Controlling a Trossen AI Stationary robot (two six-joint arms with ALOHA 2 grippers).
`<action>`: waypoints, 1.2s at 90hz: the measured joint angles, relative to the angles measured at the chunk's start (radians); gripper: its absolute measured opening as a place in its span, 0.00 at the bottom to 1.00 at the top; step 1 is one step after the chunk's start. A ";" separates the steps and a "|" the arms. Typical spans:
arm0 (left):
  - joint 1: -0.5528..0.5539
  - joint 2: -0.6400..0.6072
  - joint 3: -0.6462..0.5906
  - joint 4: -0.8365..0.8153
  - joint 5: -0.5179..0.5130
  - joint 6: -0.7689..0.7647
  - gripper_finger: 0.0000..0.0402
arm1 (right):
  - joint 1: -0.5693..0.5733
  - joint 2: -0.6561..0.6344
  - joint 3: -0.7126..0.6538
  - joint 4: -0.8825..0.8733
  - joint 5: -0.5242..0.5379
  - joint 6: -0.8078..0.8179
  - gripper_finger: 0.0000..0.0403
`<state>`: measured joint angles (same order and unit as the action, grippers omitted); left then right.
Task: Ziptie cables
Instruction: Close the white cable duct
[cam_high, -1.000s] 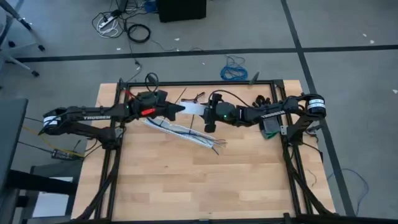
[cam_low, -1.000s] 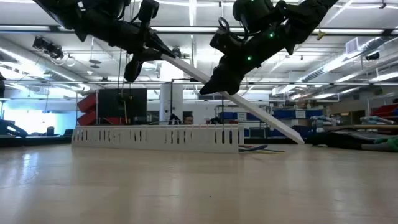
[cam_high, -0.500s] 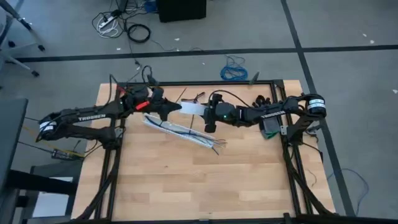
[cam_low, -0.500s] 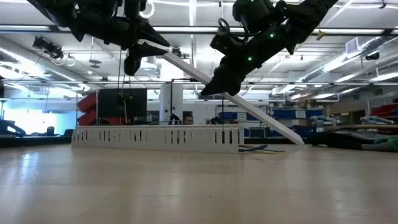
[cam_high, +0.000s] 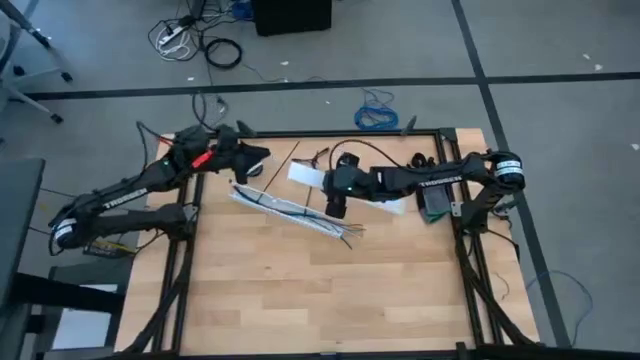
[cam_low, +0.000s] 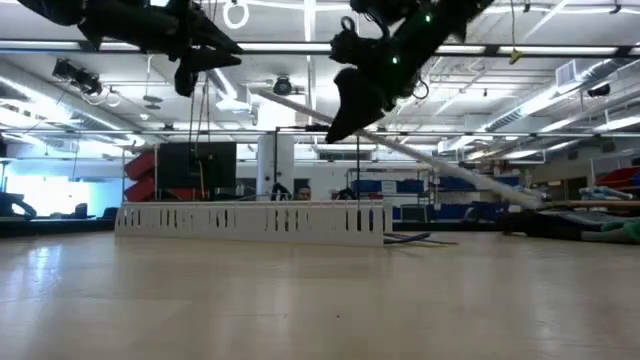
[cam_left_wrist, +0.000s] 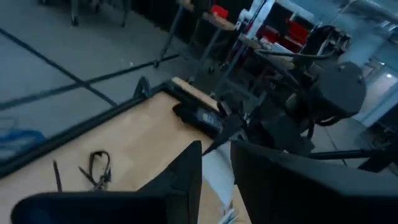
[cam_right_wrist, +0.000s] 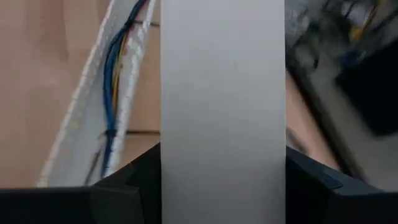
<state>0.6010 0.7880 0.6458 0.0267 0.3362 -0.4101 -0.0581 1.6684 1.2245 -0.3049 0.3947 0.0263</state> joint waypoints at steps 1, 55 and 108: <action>0.003 -0.003 0.000 -0.004 0.003 0.006 0.19 | 0.001 0.000 0.008 -0.017 -0.007 0.015 0.54; -0.141 0.199 -0.001 -0.154 0.253 0.578 0.19 | 0.109 0.048 0.027 -0.271 -0.238 0.434 0.56; -0.268 0.538 0.000 0.105 0.226 0.591 0.19 | 0.133 0.187 0.033 -0.285 -0.254 0.455 0.56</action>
<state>0.3329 1.3262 0.6453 0.1319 0.5622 0.1806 0.0750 1.8558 1.2579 -0.5900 0.1408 0.4815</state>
